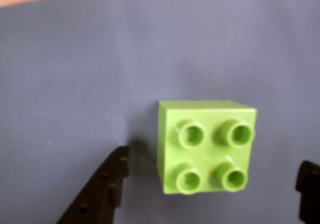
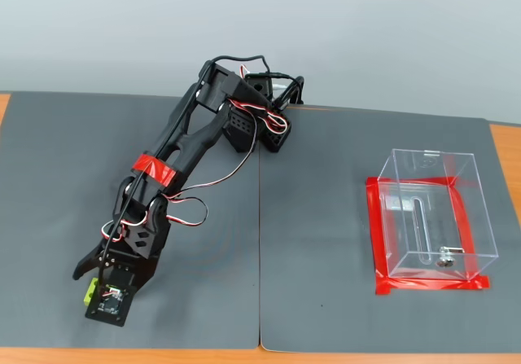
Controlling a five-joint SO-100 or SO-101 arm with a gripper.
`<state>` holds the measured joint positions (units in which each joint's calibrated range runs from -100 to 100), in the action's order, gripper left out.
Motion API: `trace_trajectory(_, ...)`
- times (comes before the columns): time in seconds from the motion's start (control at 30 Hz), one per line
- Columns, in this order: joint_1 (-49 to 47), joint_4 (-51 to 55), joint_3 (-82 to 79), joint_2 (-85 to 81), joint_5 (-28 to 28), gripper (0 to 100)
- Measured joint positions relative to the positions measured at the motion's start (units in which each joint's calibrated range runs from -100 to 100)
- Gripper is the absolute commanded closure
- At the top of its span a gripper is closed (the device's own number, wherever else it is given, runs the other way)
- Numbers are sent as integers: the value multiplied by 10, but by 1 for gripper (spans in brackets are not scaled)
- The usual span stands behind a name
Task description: Pick the green lego block and place it into the transparent box
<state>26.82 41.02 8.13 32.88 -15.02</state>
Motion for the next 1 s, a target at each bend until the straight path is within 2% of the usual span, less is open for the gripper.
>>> trace_trajectory(0.9, 16, -8, 3, 14, -4, 64)
trace_trajectory(1.0, 16, -8, 3, 14, -4, 70)
